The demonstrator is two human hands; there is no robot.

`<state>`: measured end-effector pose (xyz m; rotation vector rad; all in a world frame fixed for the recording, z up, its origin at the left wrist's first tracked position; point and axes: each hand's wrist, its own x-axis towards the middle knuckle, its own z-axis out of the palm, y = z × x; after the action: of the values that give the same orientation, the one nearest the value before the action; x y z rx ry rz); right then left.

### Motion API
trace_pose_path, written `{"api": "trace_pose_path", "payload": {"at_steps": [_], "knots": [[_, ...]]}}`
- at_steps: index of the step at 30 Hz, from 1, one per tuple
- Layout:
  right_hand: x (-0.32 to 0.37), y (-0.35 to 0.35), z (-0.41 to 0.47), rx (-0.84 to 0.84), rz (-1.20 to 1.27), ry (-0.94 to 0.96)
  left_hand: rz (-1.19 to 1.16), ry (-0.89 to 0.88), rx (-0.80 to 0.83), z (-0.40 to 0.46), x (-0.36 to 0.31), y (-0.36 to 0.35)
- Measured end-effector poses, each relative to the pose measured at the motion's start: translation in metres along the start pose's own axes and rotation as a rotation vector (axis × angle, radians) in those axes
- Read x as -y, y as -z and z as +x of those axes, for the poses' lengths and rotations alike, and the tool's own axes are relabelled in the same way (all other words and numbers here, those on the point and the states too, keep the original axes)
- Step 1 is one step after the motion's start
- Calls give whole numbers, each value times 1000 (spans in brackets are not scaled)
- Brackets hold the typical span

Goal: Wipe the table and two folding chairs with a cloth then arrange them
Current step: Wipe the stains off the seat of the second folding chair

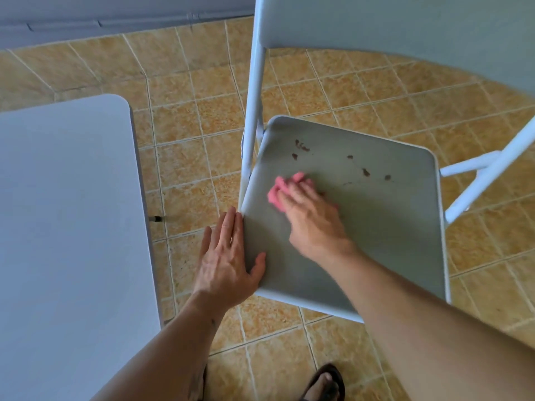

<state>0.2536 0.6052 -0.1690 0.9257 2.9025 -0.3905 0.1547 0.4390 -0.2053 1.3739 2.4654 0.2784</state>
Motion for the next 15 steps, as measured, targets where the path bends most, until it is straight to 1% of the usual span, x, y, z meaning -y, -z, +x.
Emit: {"api": "trace_pose_path", "payload": {"at_steps": [2, 3, 5, 6, 7, 9, 12, 15], "knots": [[23, -9, -3, 35, -57, 145, 9, -2, -2, -1, 0, 1], [27, -12, 0, 38, -82, 188, 20, -3, -7, -1, 1, 2], [15, -12, 7, 32, -114, 212, 32, -14, -31, 3, 0, 4], [1, -10, 9, 34, -127, 187, 35, -36, -40, 7, -3, 5], [-15, -6, 8, 36, -131, 132, 37, -66, -50, 13, -9, 5], [-53, 3, 2, 25, -118, -34, 25, -91, -67, 32, -27, 5], [-118, 19, -26, -10, -122, -280, -31, -42, -78, 63, -57, 1], [-172, 29, -59, -33, -126, -482, 9, -19, -88, 76, -68, -9]]}}
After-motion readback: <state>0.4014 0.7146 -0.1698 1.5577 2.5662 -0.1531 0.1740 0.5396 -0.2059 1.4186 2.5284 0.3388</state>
